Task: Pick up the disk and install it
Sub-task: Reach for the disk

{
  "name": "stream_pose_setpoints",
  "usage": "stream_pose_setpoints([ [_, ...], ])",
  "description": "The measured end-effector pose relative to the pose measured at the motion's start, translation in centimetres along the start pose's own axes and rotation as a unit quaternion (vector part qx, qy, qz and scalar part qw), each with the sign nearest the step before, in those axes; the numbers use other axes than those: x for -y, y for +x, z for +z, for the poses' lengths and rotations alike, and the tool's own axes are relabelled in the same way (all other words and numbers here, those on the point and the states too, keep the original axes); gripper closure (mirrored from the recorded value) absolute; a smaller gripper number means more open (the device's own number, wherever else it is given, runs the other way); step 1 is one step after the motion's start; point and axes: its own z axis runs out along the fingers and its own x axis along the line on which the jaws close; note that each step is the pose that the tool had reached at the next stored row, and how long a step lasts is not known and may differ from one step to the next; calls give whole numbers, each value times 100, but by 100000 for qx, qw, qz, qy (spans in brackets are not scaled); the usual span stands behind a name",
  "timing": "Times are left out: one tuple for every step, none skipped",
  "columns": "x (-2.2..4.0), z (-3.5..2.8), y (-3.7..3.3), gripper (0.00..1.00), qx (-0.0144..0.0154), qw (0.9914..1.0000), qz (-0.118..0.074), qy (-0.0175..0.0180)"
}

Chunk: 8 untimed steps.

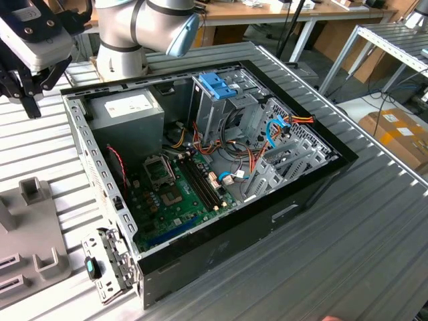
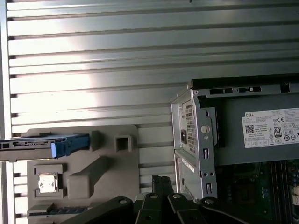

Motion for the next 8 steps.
stream_pose_setpoints([
  [0, 0, 5, 89, 1, 100000, -2, 2],
  [1, 0, 13, 89, 4, 100000, -2, -4],
  [2, 0, 21, 89, 3, 100000, -2, -2],
  [2, 0, 28, 89, 4, 100000, -1, -3],
  [3, 0, 34, 89, 1, 100000, -2, -3],
  [3, 0, 41, 89, 3, 100000, 0, -4],
  [4, 0, 46, 89, 3, 100000, -3, -1],
  [4, 0, 57, 89, 5, 100000, -2, -3],
])
